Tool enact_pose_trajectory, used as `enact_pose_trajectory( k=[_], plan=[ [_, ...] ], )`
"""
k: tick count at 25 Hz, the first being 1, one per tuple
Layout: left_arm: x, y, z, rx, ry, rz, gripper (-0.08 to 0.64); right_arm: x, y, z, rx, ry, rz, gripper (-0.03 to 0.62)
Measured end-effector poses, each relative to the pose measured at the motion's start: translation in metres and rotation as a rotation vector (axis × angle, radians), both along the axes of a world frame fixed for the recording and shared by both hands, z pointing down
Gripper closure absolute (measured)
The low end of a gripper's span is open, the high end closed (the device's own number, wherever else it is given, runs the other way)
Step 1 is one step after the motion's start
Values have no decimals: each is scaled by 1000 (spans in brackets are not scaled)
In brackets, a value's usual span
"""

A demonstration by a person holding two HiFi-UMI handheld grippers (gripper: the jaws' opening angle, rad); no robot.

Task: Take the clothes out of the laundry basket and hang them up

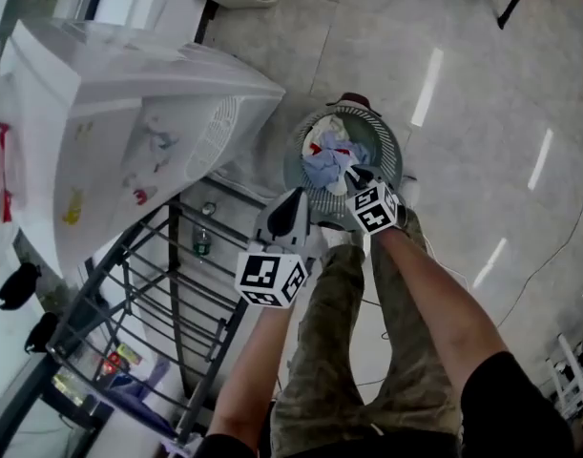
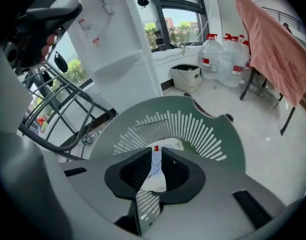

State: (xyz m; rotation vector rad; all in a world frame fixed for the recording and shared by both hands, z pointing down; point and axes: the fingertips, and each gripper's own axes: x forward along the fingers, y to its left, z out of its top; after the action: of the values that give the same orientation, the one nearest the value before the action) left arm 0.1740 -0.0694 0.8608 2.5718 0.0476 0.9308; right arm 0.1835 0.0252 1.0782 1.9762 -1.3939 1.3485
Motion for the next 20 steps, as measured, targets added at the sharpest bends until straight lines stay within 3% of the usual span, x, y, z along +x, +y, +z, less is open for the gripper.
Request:
enact_pose_trajectory(
  k=[3,7,11,20],
  plan=[
    [3,3,24,3,4,-10,552,-6,-6,40,-28,-38,-3,529],
    [17,0,57,16,15,-9,552,-4,-15,89,-79,-65,-77,500],
    [30,1,90,43,28,53,552,11,-17,133,-104,-69,-82,500],
    [28,-11,150,23,14,24,552,11,-12,221,-149,-111,-124,499]
  ],
)
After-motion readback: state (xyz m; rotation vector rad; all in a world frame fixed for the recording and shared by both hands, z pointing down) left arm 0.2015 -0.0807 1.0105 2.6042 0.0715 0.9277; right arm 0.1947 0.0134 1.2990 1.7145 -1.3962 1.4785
